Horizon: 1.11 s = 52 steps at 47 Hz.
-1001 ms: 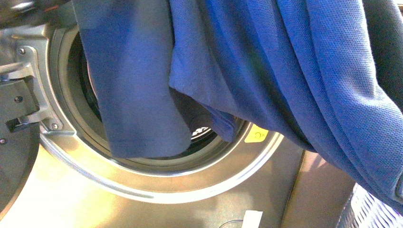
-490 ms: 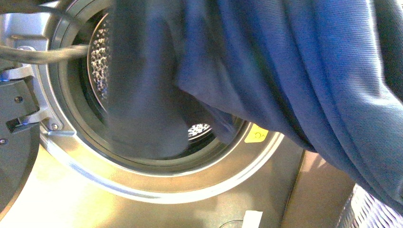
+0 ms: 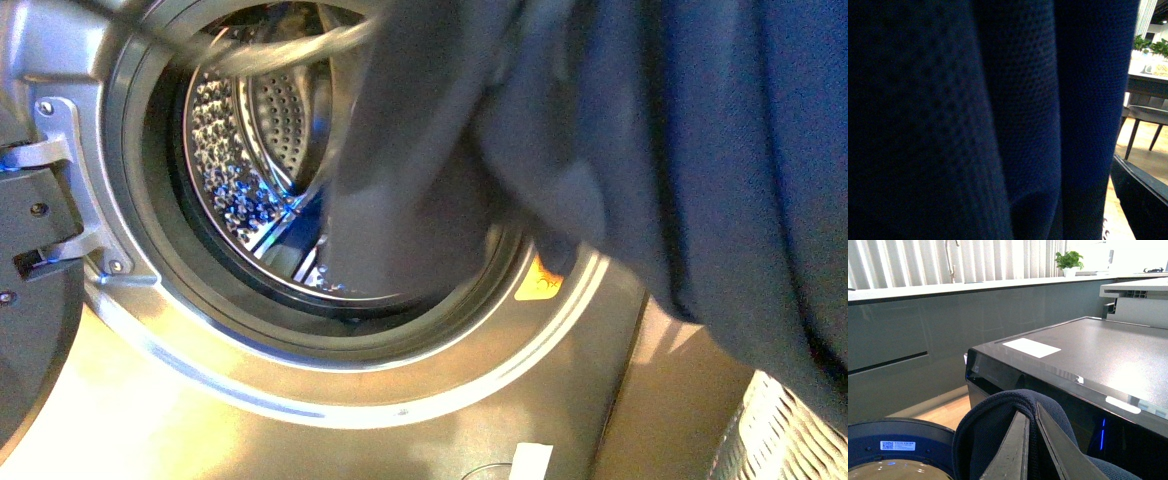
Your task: Put clothes into washing machine
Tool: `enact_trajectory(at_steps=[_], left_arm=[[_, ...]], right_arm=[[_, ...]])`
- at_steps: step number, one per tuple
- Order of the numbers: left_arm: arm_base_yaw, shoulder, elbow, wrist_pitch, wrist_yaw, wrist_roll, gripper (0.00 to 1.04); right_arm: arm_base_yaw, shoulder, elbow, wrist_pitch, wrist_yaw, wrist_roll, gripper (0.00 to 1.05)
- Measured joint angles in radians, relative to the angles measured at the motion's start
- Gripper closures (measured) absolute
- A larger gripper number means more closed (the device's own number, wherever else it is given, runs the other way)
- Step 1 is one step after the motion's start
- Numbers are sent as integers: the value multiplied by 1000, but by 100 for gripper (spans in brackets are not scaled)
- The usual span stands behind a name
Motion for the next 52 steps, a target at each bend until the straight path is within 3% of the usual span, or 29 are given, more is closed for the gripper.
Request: enact_trajectory(at_steps=[5,10,24,43,52], left_arm=[[-17,13,33,-61,-23,15,6],[-40,48,97,-190,-120,44,6],[-86,134,202,-265,-332,-54,6],[-119,188,204,-321,-538,35,6],[-120,207,205,-320,-588,36,6]], right_arm=[[0,0,0,0,0,0,102],[0,0,0,0,0,0,102],[-1,0,0,0,4,0,102],[-2,0,0,0,8,0,102],[-2,0,0,0,9,0,102]])
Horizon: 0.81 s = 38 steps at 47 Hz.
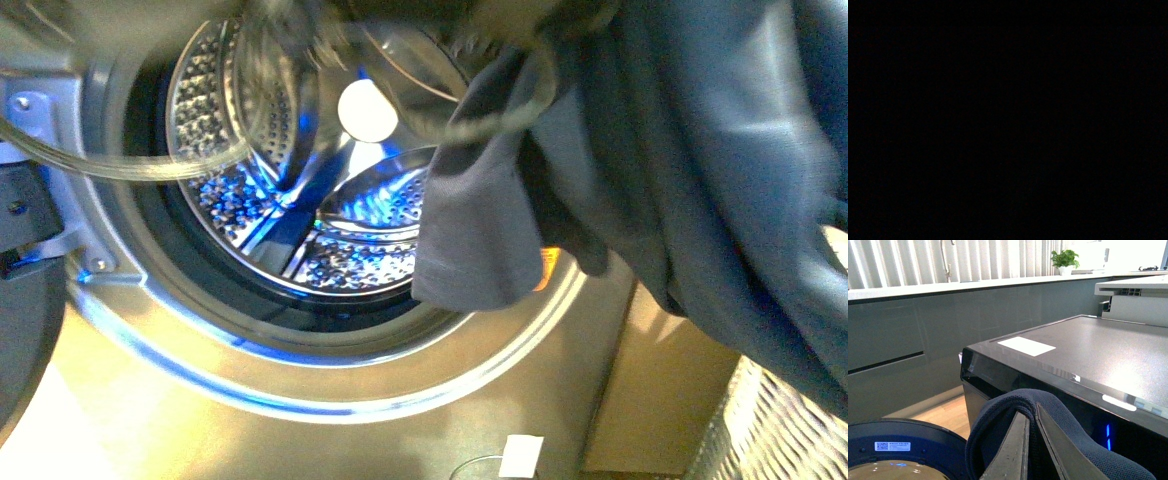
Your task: Put clothes into washing machine
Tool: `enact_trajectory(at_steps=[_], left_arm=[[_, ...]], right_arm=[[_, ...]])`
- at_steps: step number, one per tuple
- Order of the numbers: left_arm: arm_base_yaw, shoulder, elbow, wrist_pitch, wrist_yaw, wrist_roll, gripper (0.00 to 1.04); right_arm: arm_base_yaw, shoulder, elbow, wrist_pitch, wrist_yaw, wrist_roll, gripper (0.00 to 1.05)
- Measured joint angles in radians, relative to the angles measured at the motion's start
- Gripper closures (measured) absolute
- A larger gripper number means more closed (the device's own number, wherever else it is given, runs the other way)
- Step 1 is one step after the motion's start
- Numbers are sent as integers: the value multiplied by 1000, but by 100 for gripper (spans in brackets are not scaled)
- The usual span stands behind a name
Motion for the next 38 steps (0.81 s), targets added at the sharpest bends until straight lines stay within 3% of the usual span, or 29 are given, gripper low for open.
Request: enact_trajectory(at_steps=[13,34,38], left_arm=[[-4,3,2,24,-104,7,9],[-6,-17,-46,83,-178,61,68],[-2,-31,-66,93,-187,69,78]], right_arm=[[0,0,0,0,-2,0,102],[0,0,0,0,-3,0,102],[0,0,0,0,-3,0,94]])
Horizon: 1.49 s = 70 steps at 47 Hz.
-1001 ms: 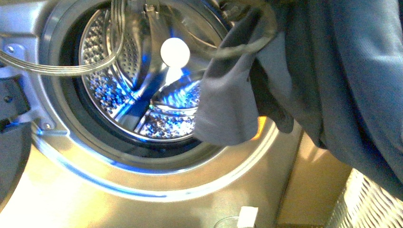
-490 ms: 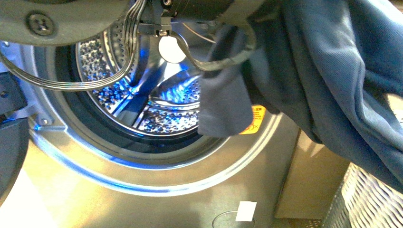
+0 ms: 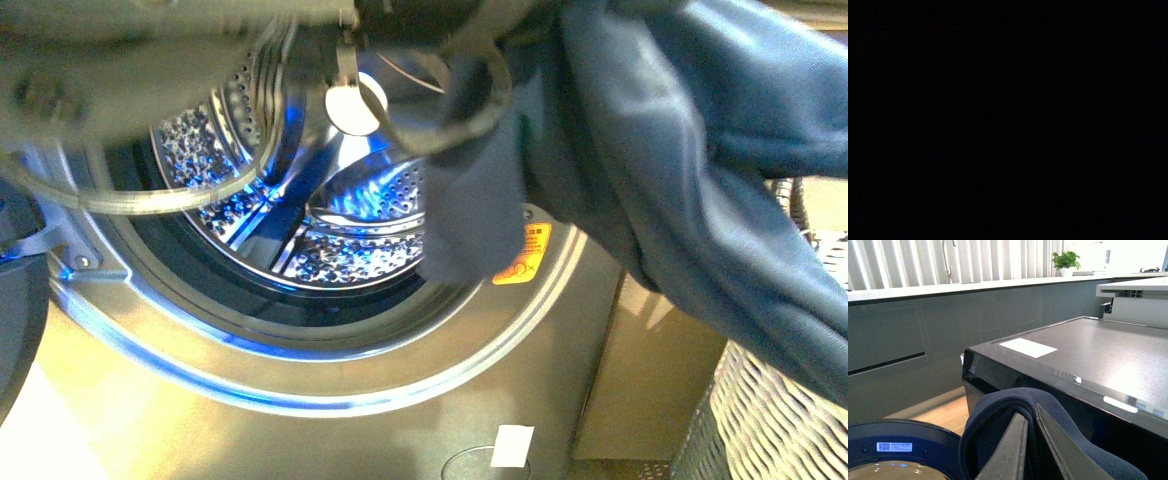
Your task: Put clothes into washing machine
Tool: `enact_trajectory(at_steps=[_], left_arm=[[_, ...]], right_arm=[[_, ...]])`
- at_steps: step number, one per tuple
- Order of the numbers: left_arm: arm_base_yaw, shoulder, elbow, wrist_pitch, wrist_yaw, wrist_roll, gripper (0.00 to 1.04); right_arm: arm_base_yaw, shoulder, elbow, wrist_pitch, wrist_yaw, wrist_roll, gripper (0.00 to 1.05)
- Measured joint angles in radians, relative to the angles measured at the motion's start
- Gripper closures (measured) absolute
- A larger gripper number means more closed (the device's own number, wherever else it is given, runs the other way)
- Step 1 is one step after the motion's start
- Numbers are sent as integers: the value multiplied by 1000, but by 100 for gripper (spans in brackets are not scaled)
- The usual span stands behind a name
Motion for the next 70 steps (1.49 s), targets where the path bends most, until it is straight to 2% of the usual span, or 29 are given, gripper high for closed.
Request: enact_trajectory(at_steps=[3,5,13,22,25,36,64,66,70], left_arm=[[8,-16,-21,10,-5,11,89],[16,-25,-33,15,-12,18,92],[69,-62,-87,27,-27,48,92],[127,-89,-116,32,-23,79,92],[153,-95,-131,32,-15,108,92],[245,-100,-208,63,20,190,92],[444,-33,-213,118,102,200,92],[451,-27,-213,122,107,204,92],[463,-12,-213,134,121,215,92]], right_arm=[[0,0,0,0,-2,0,82],[1,0,0,2,-5,1,74],[4,-1,0,3,-7,7,40],[4,-1,0,3,-7,7,17],[4,-1,0,3,-7,8,6],[4,-1,0,3,-7,8,8],[4,-1,0,3,-7,8,8],[10,-7,-12,30,27,2,8],[20,-23,-70,169,187,-22,8]])
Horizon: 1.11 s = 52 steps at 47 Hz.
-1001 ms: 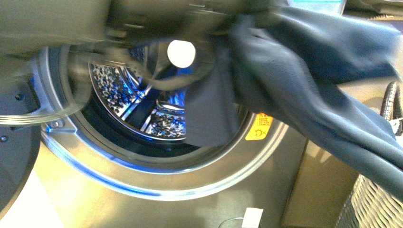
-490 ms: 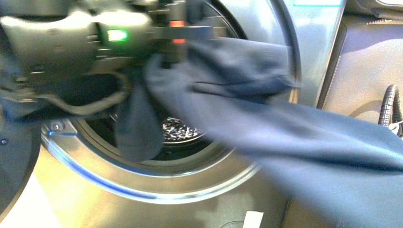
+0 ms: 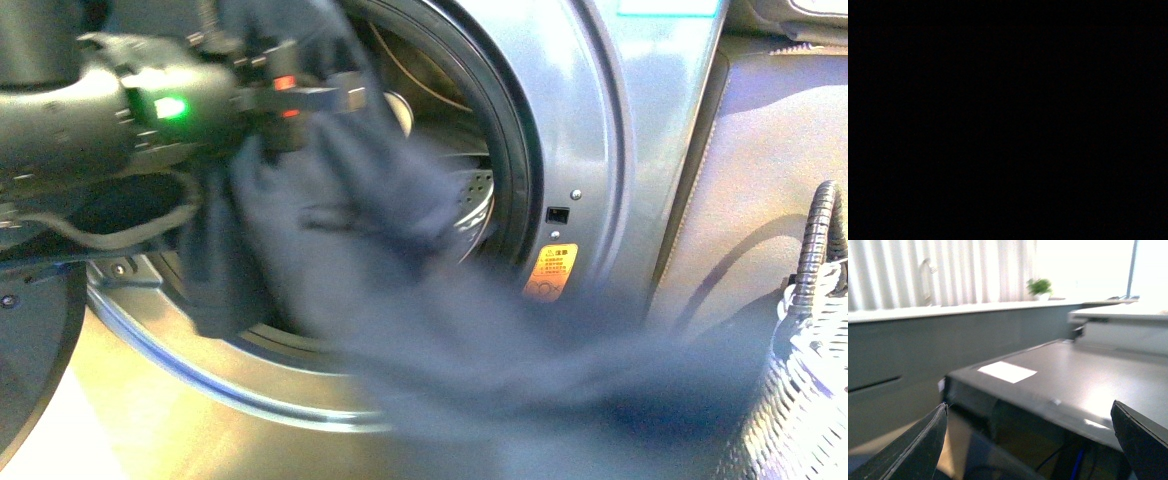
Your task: Put clothes into washing machine
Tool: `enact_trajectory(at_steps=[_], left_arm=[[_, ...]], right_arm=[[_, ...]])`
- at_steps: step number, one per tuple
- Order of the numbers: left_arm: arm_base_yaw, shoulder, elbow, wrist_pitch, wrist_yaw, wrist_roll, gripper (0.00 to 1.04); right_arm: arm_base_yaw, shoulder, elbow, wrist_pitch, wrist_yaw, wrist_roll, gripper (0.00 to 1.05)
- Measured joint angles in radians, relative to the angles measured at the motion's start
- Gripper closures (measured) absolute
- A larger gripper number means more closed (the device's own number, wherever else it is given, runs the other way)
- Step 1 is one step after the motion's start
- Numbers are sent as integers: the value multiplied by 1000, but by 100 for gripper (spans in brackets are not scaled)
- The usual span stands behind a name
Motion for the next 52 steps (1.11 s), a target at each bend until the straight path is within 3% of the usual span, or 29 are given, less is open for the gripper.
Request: enact_trajectory(at_steps=[4,10,34,46,50,52], left_arm=[[11,17,-3,19,8,11,92],[27,45,-18,55,19,47,92],[37,161,-25,84,29,134,92],[19,221,14,85,25,159,92],[16,236,30,80,25,154,92],[13,243,40,74,25,147,92]], right_arm=[[-1,-16,-26,42,58,-10,8],[-30,-77,-117,74,66,-17,8],[-276,-505,-707,203,-20,31,8],[-336,-720,-1009,274,-33,114,8],[-327,-776,-1098,281,24,122,8],[-298,-813,-1134,180,174,88,16]])
